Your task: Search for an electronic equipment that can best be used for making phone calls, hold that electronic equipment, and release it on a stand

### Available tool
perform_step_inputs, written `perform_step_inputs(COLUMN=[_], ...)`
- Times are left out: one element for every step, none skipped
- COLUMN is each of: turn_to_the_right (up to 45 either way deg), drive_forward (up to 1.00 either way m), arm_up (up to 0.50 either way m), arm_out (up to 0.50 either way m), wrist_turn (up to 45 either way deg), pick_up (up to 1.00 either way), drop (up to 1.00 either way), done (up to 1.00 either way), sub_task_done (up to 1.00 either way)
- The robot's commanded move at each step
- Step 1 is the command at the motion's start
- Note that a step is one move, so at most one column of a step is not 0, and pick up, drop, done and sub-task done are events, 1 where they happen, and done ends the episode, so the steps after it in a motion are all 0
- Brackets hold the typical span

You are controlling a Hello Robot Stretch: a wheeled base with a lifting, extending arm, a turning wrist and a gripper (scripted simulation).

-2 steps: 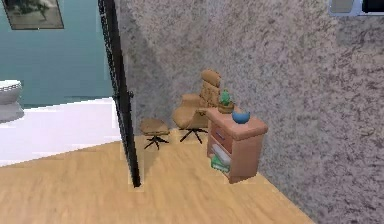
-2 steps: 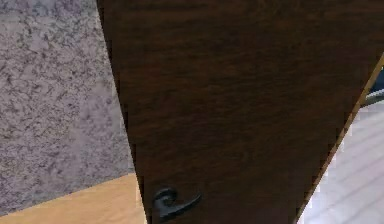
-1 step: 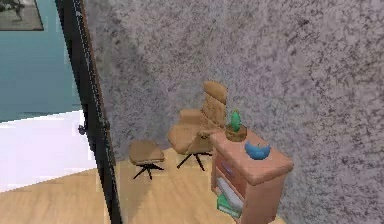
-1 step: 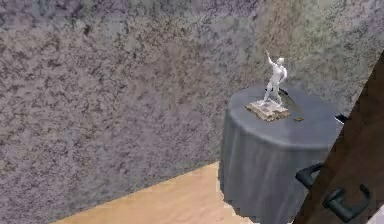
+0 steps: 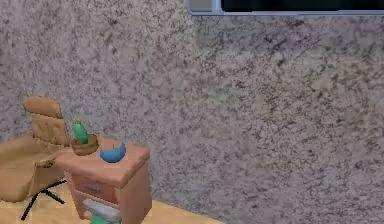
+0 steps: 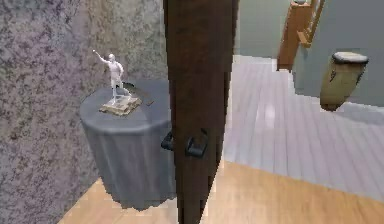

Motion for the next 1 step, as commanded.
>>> perform_step_inputs(turn_to_the_right=[45.0], drive_forward=[0.00], arm_up=[0.00], arm_out=[0.00], wrist_turn=[0.0], pick_up=[0.00], drop=[0.00], done=[0.00], sub_task_done=[0.00])
